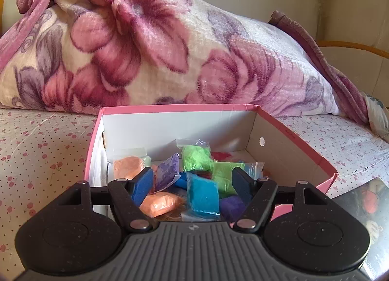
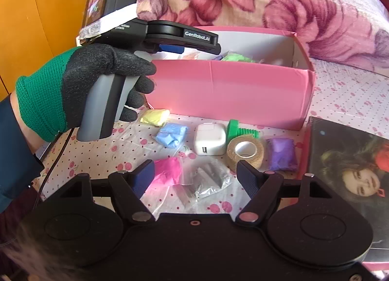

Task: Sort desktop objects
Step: 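Carry the blue bag into the pink box and open the left tool, then grasp the edges of the dark picture lid with both tools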

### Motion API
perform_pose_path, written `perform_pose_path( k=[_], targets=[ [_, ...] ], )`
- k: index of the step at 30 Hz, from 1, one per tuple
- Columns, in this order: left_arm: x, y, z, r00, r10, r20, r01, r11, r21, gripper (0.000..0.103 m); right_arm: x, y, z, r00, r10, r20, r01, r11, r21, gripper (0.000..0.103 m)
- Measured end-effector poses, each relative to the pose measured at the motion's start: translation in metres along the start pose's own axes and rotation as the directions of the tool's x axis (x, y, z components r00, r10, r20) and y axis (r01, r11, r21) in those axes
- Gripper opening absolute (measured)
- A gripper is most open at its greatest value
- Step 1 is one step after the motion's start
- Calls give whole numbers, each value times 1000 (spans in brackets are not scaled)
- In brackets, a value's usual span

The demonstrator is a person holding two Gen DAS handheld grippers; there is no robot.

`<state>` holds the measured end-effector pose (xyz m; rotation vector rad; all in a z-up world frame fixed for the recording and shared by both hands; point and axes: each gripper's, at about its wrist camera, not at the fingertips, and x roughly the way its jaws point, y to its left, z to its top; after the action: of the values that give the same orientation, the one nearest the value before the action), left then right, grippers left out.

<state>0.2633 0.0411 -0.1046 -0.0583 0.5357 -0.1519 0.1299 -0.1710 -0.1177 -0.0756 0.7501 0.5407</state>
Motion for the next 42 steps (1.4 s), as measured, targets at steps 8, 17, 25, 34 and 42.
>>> perform_pose_path(
  k=[8,17,25,34,42],
  targets=[
    [-8,-6,4,1000,-9,23,9,1000,-6,70,-26,-21,9,998,-65,26,64,997,39,75],
    [-27,-34,7,994,-71,80,67,997,45,70,-77,-93,8,970,-237,54,226,961,161,75],
    [-52,-79,0,898,-415,147,414,909,44,92,-118,-167,-15,931,-365,16,342,884,318,81],
    [-57,-154,-56,871,-487,-73,491,868,77,99,-130,-247,-52,908,-418,-36,364,742,563,85],
    [-13,-147,-82,901,-386,-198,380,923,-65,98,-116,-286,-76,916,-396,-69,354,712,606,85]
  ],
)
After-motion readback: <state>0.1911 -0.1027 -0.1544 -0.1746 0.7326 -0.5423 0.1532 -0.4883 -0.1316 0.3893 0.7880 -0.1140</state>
